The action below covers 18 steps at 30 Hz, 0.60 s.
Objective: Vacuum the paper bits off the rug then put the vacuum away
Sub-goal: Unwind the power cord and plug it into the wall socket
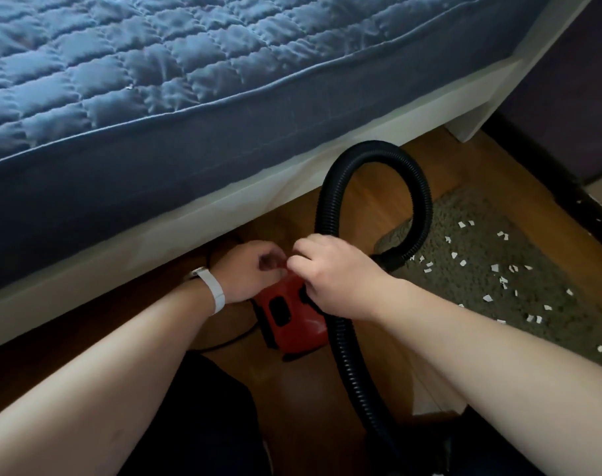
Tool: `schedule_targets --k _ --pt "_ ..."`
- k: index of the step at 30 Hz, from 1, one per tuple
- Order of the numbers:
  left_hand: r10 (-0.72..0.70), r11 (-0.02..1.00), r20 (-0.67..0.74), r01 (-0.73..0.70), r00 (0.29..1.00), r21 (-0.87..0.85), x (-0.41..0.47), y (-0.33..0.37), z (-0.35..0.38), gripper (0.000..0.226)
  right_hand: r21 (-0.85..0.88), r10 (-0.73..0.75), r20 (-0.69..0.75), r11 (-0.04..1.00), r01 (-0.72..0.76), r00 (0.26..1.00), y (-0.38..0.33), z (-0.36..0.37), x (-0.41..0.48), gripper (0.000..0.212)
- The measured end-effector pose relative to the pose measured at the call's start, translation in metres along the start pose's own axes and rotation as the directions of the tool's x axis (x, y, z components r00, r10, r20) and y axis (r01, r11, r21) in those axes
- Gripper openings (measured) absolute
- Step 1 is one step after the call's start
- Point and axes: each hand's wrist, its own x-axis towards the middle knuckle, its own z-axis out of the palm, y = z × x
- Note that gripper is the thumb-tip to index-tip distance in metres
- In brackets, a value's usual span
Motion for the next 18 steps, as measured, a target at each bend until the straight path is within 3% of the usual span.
schedule_targets --k 3,10,18 --pt "-0.052 0.995 0.001 0.051 0.999 0.084 -0.013 -0.022 -0.013 0.021 -0.023 0.047 0.253 0.999 -0.043 0.966 -0.017 0.007 0.018 0.033" --pt "-0.089 0.983 0.041 0.081 0.995 0.167 -0.028 -0.084 -0.002 0.019 0.051 0.14 0.503 0.98 -0.191 0.853 -0.025 0.047 0.052 0.055" --pt "-0.117 0.986 -0.018 0.119 0.993 0.117 -0.01 -0.133 0.03 0.024 -0.096 0.172 0.58 0.985 -0.143 0.796 0.012 0.053 0.033 0.057"
